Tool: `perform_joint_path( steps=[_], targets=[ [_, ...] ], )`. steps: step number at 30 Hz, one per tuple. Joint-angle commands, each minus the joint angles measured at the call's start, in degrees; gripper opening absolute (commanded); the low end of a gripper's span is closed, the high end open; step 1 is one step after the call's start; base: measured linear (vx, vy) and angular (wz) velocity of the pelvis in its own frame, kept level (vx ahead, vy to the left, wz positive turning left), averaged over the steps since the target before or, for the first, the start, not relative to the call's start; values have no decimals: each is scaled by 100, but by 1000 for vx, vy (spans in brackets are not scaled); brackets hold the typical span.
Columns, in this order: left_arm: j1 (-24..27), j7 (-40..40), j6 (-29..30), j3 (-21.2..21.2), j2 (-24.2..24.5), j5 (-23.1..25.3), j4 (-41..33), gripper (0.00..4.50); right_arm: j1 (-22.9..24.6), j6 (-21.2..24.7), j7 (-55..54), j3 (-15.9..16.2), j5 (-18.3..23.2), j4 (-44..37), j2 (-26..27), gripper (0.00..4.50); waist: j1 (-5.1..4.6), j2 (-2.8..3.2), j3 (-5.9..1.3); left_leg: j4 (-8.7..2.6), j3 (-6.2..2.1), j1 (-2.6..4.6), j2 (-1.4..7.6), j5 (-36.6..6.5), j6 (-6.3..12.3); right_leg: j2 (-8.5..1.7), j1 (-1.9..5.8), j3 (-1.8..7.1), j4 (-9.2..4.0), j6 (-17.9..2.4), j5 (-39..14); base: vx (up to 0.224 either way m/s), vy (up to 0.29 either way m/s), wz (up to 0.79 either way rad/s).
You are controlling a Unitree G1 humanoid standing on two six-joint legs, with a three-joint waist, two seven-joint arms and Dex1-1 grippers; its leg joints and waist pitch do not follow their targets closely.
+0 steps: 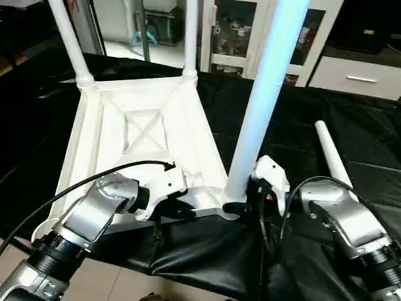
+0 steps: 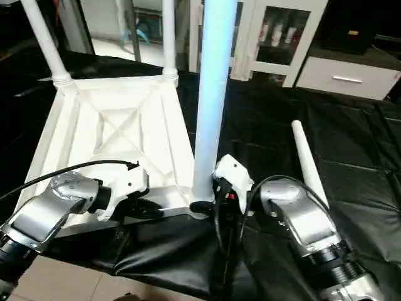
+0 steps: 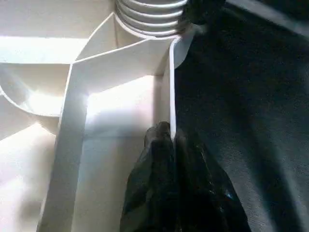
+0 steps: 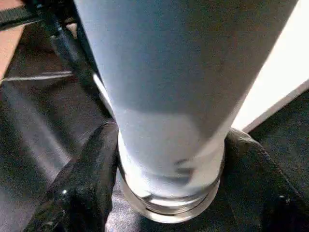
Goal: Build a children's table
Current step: Rotate leg to tighten
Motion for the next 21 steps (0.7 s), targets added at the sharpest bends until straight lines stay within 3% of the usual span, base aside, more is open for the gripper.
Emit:
perform_joint_path(
  steps=[1, 2, 3, 5, 7, 8, 10, 13, 14, 18, 21],
  targets=[
    [-161, 100, 7, -109, -207, 35, 59, 0, -63, 42, -568, -124, -274, 408, 164, 270, -43, 37, -281, -427, -173, 68, 403, -1209, 149, -583, 251, 384, -495, -795, -2277, 0, 0, 0],
    [-244, 486, 104, -8, -429, 114, 304, 0, -169, 84, -1027, -254, -309, 716, 456, 270, -65, 34, -280, -424, -184, 80, 394, -1345, 101, -592, 257, 365, -520, -716, -2555, 0, 0, 0],
    [-247, 499, 108, -4, -437, 115, 312, 0, -173, 86, -1043, -259, -309, 727, 466, 269, -100, 31, -267, -402, -188, 135, 371, -1544, 38, -605, 222, 347, -596, -592, -2980, 0, 0, 0],
    [-375, 1048, 284, 170, -811, 150, 625, 0, -363, 182, -1800, -440, -362, 1214, 941, 269, -218, 27, -239, -427, -246, 127, 354, -1869, -43, -589, 247, 259, -658, -340, -3453, -26, 4, -2],
    [-486, 1481, 415, 330, -1131, 139, 867, 0, -531, 217, -2422, -571, -422, 1636, 1318, 269, -303, 33, -272, -428, -306, 100, 358, -1984, -93, -614, 298, 203, -673, -218, -3464, 0, 0, 0],
    [-593, 1791, 515, 443, -1375, 126, 1073, 0, -689, 174, -2954, -665, -495, 2026, 1615, 269, -353, 47, -271, -442, -330, 64, 375, -2029, -97, -629, 305, 186, -675, -204, -3391, 0, 0, 0],
    [-650, 1929, 553, 497, -1495, 132, 1183, 0, -776, 115, -3220, -714, -543, 2245, 1765, 268, -432, 55, -277, -419, -342, 128, 350, -2244, -124, -625, 267, 146, -722, -205, -3400, 0, 0, 0],
    [-1009, 2968, 584, 719, -2047, 373, 1904, 0, -1264, -123, -4772, -1149, -603, 3339, 2430, 268, -512, 60, -286, -422, -357, 112, 350, -2254, -107, -636, 265, 149, -715, -259, -3275, 0, 0, 0],
    [-1070, 3129, 580, 755, -2129, 404, 2021, 0, -1347, -176, -5041, -1241, -597, 3517, 2524, 268, -566, 65, -276, -397, -348, 170, 327, -2418, -99, -616, 232, 105, -758, -209, -3374, 0, 0, 0],
    [-1273, 3890, 404, 945, -2489, 515, 2425, 0, -1712, -507, -5861, -1701, -394, 4239, 2952, 268, -581, 77, -281, -411, -349, 195, 340, -2560, -75, -619, 205, 100, -771, -149, -3293, 0, 0, 0],
    [-1347, 4135, 276, 998, -2587, 577, 2563, 0, -1930, -859, -6003, -1923, -265, 4584, 3191, 268, -574, 63, -290, -431, -343, 170, 347, -2563, -58, -636, 205, 128, -731, -233, -3140, 0, 0, 0]
  ],
)
